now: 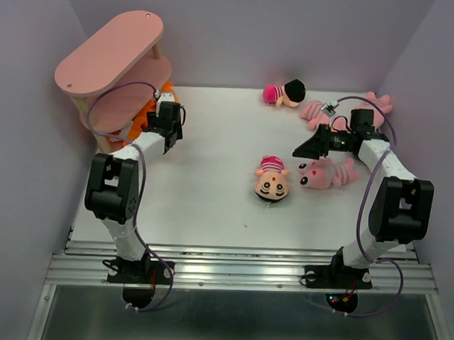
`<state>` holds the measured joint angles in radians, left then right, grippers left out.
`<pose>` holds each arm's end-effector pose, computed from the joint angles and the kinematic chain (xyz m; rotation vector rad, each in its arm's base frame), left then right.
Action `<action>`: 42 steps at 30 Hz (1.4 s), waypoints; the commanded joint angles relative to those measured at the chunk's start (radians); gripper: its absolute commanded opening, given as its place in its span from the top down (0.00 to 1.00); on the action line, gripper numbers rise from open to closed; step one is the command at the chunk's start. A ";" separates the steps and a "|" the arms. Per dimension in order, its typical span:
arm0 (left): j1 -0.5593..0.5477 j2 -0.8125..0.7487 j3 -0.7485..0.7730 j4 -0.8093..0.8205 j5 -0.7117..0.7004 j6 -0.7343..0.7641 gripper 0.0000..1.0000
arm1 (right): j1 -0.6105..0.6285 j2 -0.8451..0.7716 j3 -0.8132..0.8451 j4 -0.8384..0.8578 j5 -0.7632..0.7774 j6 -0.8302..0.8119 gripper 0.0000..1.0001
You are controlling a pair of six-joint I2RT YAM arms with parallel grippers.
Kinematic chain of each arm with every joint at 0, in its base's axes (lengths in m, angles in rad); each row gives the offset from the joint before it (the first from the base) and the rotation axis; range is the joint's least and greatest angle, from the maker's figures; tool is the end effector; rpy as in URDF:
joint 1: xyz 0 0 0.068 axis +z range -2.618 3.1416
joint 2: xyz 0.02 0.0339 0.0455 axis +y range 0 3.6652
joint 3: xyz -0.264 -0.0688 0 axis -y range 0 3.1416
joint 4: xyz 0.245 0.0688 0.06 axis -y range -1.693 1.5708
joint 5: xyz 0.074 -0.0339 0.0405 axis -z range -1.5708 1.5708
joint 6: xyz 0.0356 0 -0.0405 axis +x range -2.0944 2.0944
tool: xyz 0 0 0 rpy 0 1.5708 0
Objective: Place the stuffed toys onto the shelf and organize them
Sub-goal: Place the stuffed toy onto shelf
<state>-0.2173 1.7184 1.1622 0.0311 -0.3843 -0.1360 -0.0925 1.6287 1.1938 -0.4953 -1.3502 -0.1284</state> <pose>0.3848 -0.0713 0.2426 -0.1461 2.0540 0.1847 0.3334 0.0040 0.2627 -0.5549 1.9477 1.4859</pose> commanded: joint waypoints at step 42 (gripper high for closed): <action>0.010 0.374 0.386 -0.148 -0.370 0.075 0.42 | -0.018 0.010 0.036 -0.037 -0.024 -0.056 0.00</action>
<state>-0.2165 2.0941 1.4971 -0.1116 -0.7368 -0.0463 -0.1032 1.6314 1.1961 -0.5278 -1.3502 -0.1627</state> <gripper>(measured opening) 0.628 0.998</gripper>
